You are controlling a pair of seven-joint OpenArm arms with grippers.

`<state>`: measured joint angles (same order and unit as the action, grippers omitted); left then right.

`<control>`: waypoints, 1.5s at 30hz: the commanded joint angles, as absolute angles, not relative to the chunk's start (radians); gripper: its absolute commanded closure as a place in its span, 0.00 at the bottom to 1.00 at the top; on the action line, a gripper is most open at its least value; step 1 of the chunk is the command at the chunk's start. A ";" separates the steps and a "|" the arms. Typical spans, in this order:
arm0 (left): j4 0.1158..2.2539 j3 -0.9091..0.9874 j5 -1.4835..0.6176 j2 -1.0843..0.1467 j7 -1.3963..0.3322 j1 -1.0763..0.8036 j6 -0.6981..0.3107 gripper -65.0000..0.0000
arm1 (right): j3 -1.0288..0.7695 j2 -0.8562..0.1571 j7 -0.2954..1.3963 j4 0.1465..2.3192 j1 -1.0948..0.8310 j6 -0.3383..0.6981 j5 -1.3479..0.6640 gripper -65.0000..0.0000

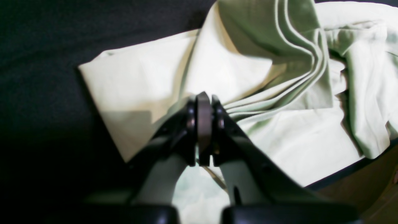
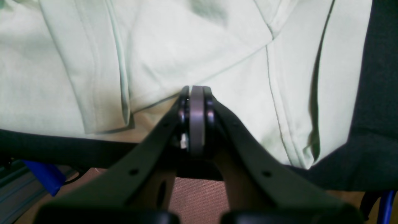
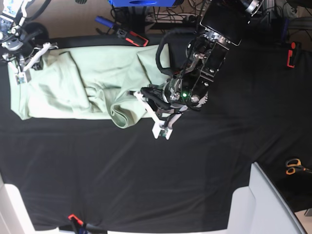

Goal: Fold the T-shirt properly

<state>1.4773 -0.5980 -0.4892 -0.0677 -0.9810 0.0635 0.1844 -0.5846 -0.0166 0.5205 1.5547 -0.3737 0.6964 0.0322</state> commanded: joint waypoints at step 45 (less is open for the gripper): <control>1.518 -0.545 -0.506 -0.077 -0.972 0.093 0.143 1.00 | -0.587 -0.027 0.501 1.566 -0.380 0.698 0.022 1.00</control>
